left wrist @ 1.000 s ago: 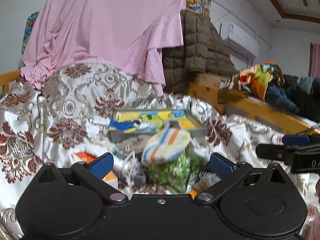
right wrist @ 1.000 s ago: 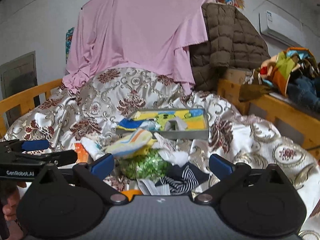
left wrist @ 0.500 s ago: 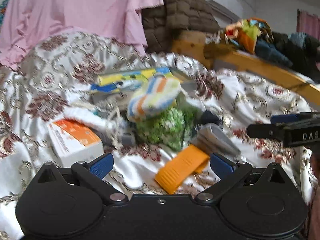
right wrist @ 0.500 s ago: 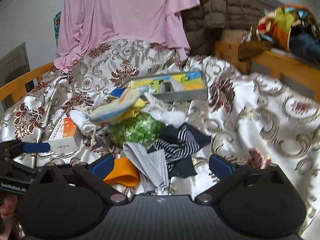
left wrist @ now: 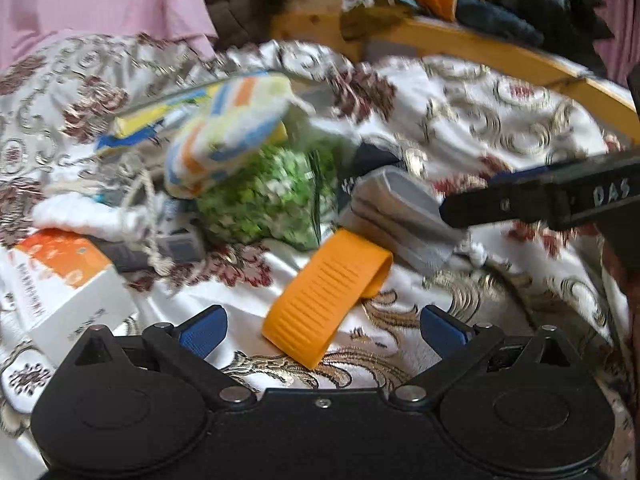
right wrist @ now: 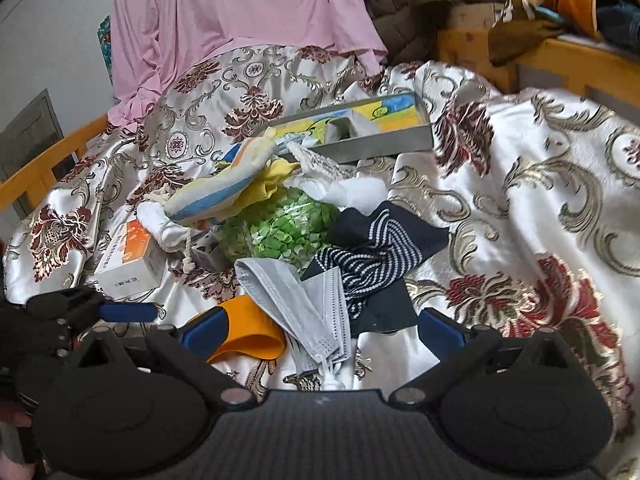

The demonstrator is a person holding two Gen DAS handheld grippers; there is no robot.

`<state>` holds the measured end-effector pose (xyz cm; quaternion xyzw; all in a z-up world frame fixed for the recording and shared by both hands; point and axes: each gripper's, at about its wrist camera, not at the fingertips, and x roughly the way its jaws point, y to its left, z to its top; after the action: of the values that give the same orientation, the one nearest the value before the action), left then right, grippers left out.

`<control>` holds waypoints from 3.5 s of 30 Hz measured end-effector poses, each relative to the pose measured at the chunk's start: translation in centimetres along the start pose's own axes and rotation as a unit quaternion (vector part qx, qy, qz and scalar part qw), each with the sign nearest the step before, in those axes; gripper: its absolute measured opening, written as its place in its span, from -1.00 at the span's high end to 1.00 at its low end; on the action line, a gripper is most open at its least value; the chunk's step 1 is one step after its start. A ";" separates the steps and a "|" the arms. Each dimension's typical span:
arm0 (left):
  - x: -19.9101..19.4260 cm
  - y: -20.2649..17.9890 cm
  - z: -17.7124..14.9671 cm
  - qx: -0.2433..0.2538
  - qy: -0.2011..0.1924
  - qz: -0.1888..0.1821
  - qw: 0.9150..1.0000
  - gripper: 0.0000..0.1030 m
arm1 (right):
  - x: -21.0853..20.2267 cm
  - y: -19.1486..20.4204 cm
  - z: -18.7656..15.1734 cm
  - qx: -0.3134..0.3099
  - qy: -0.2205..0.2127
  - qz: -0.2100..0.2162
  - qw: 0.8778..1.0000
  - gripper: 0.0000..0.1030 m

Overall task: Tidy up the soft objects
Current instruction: 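Grasp the orange silicone strap with the left gripper while the right gripper grasps the grey mask, then carry the orange strap and grey mask over the painted tray and release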

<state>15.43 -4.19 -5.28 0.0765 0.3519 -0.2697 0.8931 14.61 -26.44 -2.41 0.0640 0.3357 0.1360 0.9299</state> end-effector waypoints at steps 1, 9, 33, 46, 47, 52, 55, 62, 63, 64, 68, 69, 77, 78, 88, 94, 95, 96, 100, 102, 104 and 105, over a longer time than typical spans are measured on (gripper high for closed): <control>0.4 0.0 0.0 0.004 0.008 -0.002 1.000 -0.98 | 0.3 -0.1 0.0 0.002 0.003 0.005 1.000 -0.97; 3.1 0.3 0.5 0.039 0.039 -0.016 0.998 -0.98 | 2.6 -0.9 -0.1 0.026 0.045 0.033 0.998 -0.66; 4.8 0.8 0.9 0.060 0.051 -0.052 0.996 -0.17 | 5.0 -1.6 -0.1 0.081 0.064 0.076 0.992 0.36; 3.8 1.0 0.7 0.044 0.068 -0.059 0.995 0.13 | 2.9 -1.0 0.3 0.064 0.027 0.062 0.996 0.71; 3.6 1.0 0.7 0.036 0.069 -0.060 0.995 0.15 | 2.7 -0.9 0.3 0.061 0.022 0.060 0.996 0.71; 2.1 1.6 0.6 -0.029 0.068 -0.063 0.995 0.18 | 1.4 -0.6 0.5 0.047 -0.003 0.059 0.997 0.72; 0.9 2.2 0.6 -0.074 0.058 -0.063 0.994 0.18 | 0.6 -0.4 0.5 0.041 -0.017 0.059 0.997 0.72; -1.9 2.2 0.8 -0.135 0.018 -0.065 0.989 0.19 | -1.2 -0.2 0.5 0.035 -0.047 0.062 0.996 0.72; -2.2 1.9 0.8 -0.136 0.015 -0.062 0.989 0.19 | -1.5 -0.1 0.6 0.034 -0.051 0.063 0.996 0.72; -2.6 1.6 0.7 -0.134 0.011 -0.058 0.989 0.19 | -1.8 -0.1 0.6 0.033 -0.054 0.064 0.996 0.72; -3.9 0.3 0.5 -0.103 0.001 -0.037 0.994 0.19 | -2.9 0.3 0.6 0.020 -0.072 0.063 0.995 0.72; -4.2 0.1 0.5 -0.097 0.000 -0.033 0.995 0.19 | -3.2 0.4 0.7 0.018 -0.076 0.064 0.995 0.72; -5.8 -0.8 2.2 -0.079 0.002 -0.017 0.997 0.19 | -5.3 0.8 1.2 0.008 -0.118 0.074 0.990 0.72; -5.9 -0.8 2.3 -0.075 0.003 -0.016 0.997 0.19 | -5.5 0.8 1.3 0.007 -0.122 0.075 0.990 0.72; -7.7 -0.7 5.7 -0.059 -0.018 -0.009 0.998 0.19 | -7.0 0.8 1.6 -0.001 -0.151 0.079 0.985 0.72; -7.9 0.0 8.8 -0.054 -0.043 -0.010 0.998 0.19 | -6.5 0.5 2.8 -0.002 -0.155 0.075 0.985 0.71; -7.8 0.2 9.5 -0.050 -0.044 -0.010 0.998 0.19 | -6.3 0.5 3.0 -0.004 -0.155 0.074 0.985 0.71; -7.7 0.6 10.1 -0.049 -0.044 -0.011 0.998 0.19 | -6.0 0.5 3.4 -0.010 -0.153 0.075 0.985 0.72; -6.7 2.6 12.6 -0.066 -0.041 -0.033 0.996 0.19 | -4.0 0.4 5.3 -0.046 -0.142 0.067 0.987 0.72; -5.9 3.9 13.9 -0.076 -0.041 -0.036 0.996 0.19 | -2.7 0.1 6.6 -0.053 -0.132 0.064 0.988 0.72; -4.8 5.3 15.3 -0.086 -0.042 -0.038 0.995 0.19 | -0.9 -0.5 8.4 -0.057 -0.120 0.060 0.989 0.72; -4.2 6.1 16.0 -0.090 -0.043 -0.038 0.994 0.19 | -0.1 -0.8 9.2 -0.058 -0.117 0.058 0.990 0.72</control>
<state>25.52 -2.49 9.07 -0.0288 0.3386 -0.2737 0.8998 20.56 -27.53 4.53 0.0449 0.2121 0.2009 0.9553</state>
